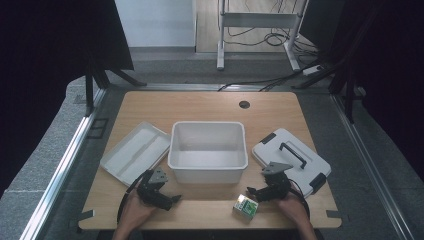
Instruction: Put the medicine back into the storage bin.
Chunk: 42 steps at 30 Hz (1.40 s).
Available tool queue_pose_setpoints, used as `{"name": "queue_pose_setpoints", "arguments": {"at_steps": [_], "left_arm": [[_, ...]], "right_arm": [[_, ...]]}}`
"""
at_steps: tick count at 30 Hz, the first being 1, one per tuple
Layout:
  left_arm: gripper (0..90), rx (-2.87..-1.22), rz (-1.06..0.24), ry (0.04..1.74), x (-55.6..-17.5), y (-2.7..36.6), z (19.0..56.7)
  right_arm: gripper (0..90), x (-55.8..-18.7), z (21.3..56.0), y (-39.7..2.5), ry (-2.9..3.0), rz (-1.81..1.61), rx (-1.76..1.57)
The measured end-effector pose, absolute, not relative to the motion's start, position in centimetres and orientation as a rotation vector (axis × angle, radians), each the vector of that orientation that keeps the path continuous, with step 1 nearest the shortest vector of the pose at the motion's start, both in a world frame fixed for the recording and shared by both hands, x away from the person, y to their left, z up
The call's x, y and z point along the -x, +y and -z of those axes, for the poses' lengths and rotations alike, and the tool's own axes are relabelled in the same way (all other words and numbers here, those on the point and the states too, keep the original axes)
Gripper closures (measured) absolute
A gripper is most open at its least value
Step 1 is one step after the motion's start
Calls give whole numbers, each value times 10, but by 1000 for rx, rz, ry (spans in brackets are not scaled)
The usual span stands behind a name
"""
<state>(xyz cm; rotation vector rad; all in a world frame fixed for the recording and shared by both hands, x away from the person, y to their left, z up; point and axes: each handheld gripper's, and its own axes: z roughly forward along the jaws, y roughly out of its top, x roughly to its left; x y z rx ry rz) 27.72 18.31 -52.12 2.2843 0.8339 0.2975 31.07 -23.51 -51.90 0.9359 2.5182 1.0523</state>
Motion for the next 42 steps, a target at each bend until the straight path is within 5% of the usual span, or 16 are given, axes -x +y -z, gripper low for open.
{"name": "queue_pose_setpoints", "arguments": {"at_steps": [24,42], "left_arm": [[0,-2274,-286,865,-278,184,522],[0,-2272,-287,870,-277,184,522]], "right_arm": [[71,-285,461,-227,2523,-1104,-898],[48,-244,464,-198,2702,-1053,-742]]}}
